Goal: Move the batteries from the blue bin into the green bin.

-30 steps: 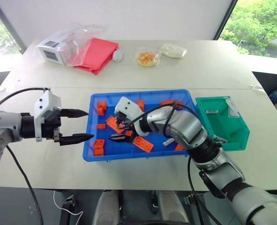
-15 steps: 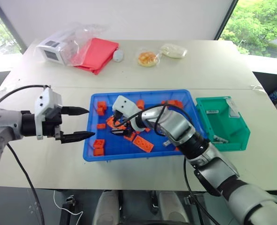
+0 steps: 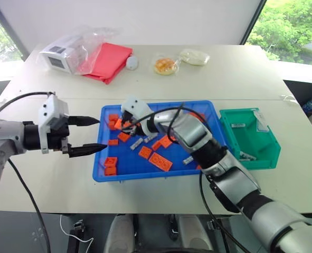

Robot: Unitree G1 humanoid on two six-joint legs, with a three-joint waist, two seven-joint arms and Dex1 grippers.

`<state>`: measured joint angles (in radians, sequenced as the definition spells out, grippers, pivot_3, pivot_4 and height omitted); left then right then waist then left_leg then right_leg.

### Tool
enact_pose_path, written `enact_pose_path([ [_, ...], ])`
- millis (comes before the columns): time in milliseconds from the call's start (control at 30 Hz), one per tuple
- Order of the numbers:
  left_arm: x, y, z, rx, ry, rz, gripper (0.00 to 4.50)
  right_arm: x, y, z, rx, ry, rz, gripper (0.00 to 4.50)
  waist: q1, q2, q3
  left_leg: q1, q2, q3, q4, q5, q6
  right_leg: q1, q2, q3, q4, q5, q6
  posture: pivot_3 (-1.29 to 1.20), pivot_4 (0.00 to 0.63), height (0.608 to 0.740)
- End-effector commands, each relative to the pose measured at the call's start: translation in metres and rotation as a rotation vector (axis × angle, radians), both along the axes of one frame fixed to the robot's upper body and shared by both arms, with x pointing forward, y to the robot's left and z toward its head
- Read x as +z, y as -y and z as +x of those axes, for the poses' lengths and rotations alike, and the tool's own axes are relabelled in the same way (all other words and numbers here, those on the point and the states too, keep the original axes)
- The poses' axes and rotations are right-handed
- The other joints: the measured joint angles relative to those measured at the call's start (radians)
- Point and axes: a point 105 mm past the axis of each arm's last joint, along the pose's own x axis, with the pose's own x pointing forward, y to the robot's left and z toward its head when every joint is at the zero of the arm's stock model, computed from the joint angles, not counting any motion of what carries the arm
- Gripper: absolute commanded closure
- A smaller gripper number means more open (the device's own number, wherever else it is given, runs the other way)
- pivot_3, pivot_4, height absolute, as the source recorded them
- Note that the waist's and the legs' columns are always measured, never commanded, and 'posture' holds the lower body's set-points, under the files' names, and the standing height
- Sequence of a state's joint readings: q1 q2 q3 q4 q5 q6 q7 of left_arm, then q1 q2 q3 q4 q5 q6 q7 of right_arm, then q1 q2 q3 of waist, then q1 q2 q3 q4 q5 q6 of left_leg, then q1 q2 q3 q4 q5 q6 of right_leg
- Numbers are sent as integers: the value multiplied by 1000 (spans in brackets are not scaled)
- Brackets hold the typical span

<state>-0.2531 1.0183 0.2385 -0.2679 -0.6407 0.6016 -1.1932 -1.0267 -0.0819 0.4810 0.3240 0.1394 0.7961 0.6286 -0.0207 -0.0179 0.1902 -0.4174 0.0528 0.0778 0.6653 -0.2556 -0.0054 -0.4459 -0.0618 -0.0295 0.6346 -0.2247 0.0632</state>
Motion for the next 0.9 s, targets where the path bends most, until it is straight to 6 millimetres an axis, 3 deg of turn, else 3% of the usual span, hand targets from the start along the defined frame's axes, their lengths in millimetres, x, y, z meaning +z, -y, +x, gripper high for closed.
enact_pose_path([
  [33,10,6,7,-9,62,-8,0,6,-5,11,-7,36,34,2296,2,0,0,0,0,0,0,0,0,0,0,0,0,0,0,0,150,734],
  [200,13,14,1,-40,78,-9,0,4,-2,14,83,148,-26,24,0,0,0,-1,-1,0,0,0,0,0,-1,0,0,0,0,0,150,734],
  [500,16,27,-15,-87,95,-11,0,20,45,-20,270,132,-50,24,4,0,0,-1,0,-1,0,0,0,0,0,0,0,0,0,0,150,734],
  [633,11,27,-18,-99,73,4,0,2,57,-35,311,88,-95,24,1,0,0,1,0,0,0,0,0,0,0,0,1,0,0,0,150,734],
  [800,12,29,-17,-110,74,6,0,-9,52,-37,297,65,-94,24,2,0,0,2,1,0,0,0,0,0,1,0,2,0,0,0,150,734],
  [900,12,28,-16,-106,75,8,0,-12,50,-31,268,68,-91,858,4,0,0,2,0,0,0,0,0,1,1,0,1,0,0,0,150,734],
])
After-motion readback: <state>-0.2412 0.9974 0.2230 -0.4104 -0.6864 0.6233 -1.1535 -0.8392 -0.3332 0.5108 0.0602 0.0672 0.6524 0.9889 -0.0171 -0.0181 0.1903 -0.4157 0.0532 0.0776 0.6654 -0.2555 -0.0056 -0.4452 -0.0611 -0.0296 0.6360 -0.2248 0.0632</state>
